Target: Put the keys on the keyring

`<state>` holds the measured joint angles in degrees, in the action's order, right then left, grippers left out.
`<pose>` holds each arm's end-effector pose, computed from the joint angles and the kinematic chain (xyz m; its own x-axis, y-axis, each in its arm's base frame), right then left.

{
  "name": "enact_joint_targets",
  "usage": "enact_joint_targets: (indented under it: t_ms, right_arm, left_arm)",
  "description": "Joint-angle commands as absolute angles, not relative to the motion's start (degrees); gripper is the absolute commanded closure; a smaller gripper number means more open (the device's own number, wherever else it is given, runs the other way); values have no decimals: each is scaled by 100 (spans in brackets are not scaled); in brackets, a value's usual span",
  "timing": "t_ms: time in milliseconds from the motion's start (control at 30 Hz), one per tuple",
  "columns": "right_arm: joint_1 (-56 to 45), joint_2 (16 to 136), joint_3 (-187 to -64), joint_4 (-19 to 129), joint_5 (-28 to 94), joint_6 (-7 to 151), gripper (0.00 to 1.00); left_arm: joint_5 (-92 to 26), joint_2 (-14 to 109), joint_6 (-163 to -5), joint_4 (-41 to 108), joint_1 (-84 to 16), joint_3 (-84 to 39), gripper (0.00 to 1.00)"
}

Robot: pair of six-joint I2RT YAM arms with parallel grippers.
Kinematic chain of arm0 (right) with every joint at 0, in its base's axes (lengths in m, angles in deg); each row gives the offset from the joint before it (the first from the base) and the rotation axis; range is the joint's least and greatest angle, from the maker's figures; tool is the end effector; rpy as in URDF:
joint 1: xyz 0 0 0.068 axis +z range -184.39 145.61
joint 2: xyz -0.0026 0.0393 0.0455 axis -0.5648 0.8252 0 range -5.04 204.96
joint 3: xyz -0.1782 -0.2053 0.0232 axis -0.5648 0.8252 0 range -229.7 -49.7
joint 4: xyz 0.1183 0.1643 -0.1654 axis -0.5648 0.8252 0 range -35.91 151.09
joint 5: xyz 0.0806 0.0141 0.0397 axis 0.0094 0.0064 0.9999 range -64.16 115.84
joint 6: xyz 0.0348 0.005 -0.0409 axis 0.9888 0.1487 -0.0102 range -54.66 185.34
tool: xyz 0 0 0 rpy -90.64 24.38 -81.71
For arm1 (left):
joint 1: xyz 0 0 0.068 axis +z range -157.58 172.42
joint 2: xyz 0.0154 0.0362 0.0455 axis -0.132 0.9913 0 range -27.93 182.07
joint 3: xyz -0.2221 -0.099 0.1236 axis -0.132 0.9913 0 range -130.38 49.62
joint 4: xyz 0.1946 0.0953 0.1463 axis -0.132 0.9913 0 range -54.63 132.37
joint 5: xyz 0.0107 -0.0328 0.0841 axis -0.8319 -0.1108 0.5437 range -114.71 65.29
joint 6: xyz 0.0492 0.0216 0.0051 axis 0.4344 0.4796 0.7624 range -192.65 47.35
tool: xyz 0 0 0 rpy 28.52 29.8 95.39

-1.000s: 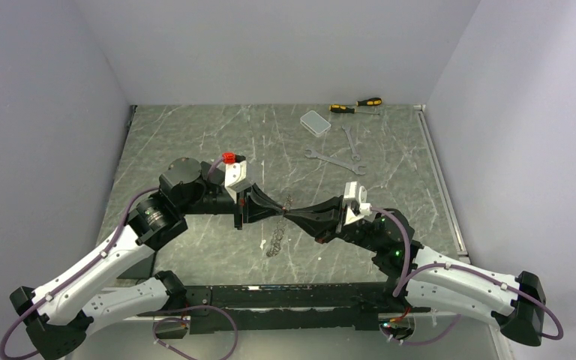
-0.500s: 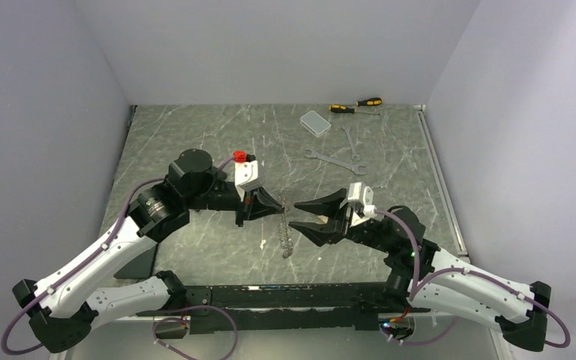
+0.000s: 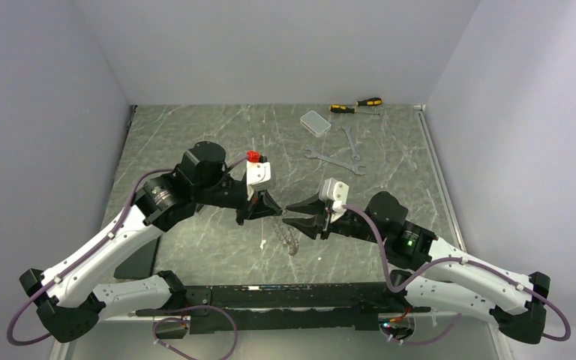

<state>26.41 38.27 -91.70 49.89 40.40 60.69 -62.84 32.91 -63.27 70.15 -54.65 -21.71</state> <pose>0.0813 0.1637 0.3545 0.1029 0.0235 -0.9944 -0.9622 0.2557 -0.0935 0.1298 -0.1720 0.4055 -0.1200 0.3173 -0.9407 0.9921 0.0731 -0.1019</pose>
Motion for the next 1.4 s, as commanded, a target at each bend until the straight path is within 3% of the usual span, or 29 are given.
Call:
enact_joint_targets:
  t_ms: [0,100,600,900,1200,1267,1367]
  right_arm:
    - [2657,3981,-9520,5243,4161,5813,66]
    - [2656,3997,-9545,5242,4162,5772,72]
    - [2652,4017,-9516,5249,3884,5708,72]
    - [2643,4092,-9484,5127,3958,5707,100]
    - [2644,4039,-9333,4914,3903,5810,100]
    - [2646,4005,-9250,4754,3862,5896,100]
    - [2650,3956,-9122,4540,3769,5983,100]
  left_arm:
    - [-6461,3283,-6024,7054,-5487,-2522,100]
    - [-6493,3341,-5984,7152,-5482,-2541,100]
    - [-6619,3357,-6017,7070,-5489,-2433,100]
    - [-6646,3394,-6000,7102,-5494,-2427,100]
    - [-6547,3342,-6053,7076,-5496,-2382,100]
    - [-6417,3270,-6213,6926,-5488,-2288,93]
    - [-6232,3168,-6463,6778,-5496,-2159,62]
